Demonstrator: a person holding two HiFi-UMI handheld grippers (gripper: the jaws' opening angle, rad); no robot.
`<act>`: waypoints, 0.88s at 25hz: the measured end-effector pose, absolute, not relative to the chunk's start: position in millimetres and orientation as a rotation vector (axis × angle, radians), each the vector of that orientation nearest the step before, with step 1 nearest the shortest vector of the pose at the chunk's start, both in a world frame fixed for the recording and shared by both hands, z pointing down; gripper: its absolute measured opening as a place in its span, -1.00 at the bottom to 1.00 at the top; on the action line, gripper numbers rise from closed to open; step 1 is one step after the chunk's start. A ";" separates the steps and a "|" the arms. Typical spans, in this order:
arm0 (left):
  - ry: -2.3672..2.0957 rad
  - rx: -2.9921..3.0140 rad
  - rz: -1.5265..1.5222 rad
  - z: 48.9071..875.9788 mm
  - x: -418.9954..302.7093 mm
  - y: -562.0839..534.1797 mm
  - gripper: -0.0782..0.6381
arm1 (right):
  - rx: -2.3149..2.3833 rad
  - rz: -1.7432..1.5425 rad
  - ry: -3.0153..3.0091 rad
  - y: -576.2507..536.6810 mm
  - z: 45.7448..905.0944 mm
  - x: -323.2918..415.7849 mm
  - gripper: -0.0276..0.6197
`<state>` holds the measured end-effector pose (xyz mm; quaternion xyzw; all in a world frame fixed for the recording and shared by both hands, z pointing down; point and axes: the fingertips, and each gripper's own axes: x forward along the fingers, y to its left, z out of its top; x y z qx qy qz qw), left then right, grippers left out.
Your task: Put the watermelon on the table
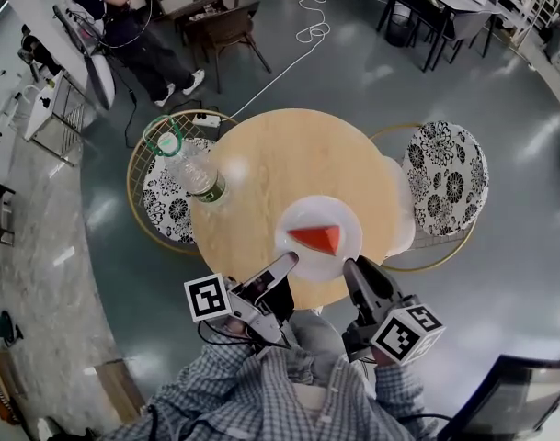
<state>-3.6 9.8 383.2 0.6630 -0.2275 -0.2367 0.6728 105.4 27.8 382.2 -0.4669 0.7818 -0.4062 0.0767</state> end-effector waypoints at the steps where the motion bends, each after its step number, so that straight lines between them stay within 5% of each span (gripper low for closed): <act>1: -0.517 1.490 -0.534 383.9 -1.4 7.3 -0.68 | -1.397 -1.222 2.342 25.0 383.1 107.5 -0.61; 22: -0.516 1.453 -0.469 427.0 25.1 -81.8 -0.68 | -1.507 -1.296 2.295 -59.9 424.6 133.5 -0.61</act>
